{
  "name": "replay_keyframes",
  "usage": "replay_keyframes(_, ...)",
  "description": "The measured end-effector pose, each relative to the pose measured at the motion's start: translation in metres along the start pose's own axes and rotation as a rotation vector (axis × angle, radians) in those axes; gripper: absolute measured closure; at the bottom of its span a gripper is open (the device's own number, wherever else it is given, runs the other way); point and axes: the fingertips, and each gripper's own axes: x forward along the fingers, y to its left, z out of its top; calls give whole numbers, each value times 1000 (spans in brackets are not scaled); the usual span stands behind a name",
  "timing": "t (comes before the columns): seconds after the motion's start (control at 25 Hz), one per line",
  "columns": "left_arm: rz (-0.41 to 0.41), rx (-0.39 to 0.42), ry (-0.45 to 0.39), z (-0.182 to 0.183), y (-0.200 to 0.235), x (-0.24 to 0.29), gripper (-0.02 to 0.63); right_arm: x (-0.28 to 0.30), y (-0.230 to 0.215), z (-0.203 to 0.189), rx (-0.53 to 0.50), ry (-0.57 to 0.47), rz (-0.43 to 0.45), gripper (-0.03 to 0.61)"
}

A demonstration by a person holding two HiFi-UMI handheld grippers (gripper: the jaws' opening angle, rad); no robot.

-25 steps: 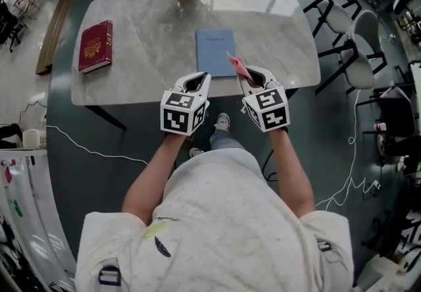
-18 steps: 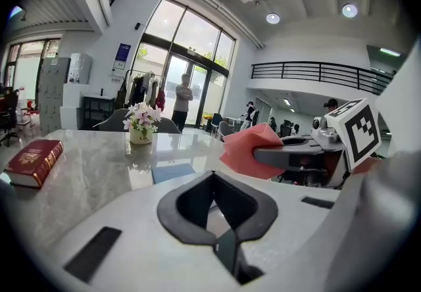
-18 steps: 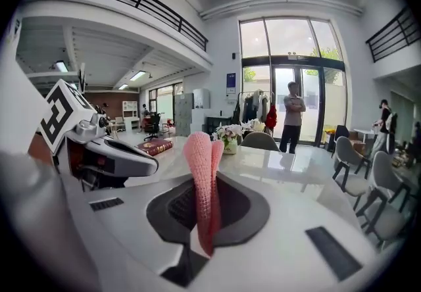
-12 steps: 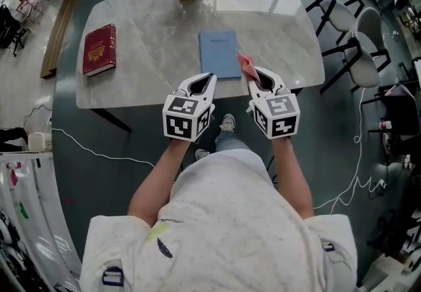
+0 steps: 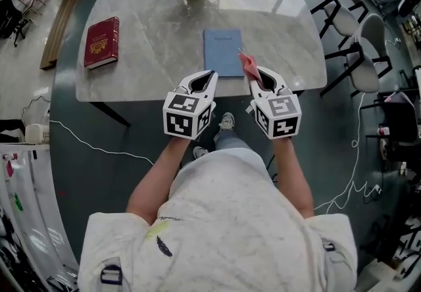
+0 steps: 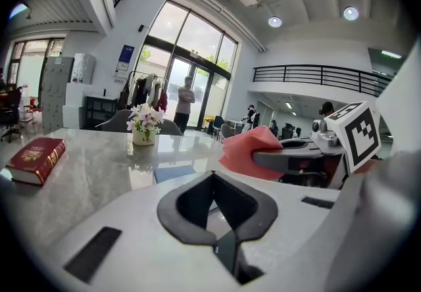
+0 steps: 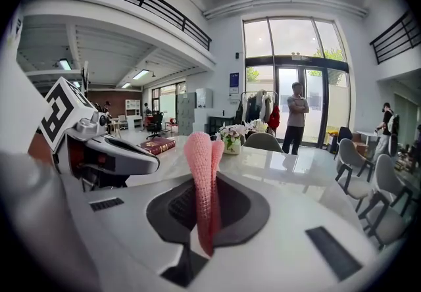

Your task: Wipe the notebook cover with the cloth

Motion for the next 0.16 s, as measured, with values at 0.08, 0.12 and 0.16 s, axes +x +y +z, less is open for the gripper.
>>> replay_keyframes(0.08,-1,-1,1,-1,2,-1,607,2,2,1,-3,0,3,565)
replay_keyframes(0.12,-2,-1,2,-1,2,-1,607,3,3,1,-3,0,4,563)
replay_keyframes(0.16,-3,-2,4,-2,3,-1,607,4,4,1,-4,0,5,563)
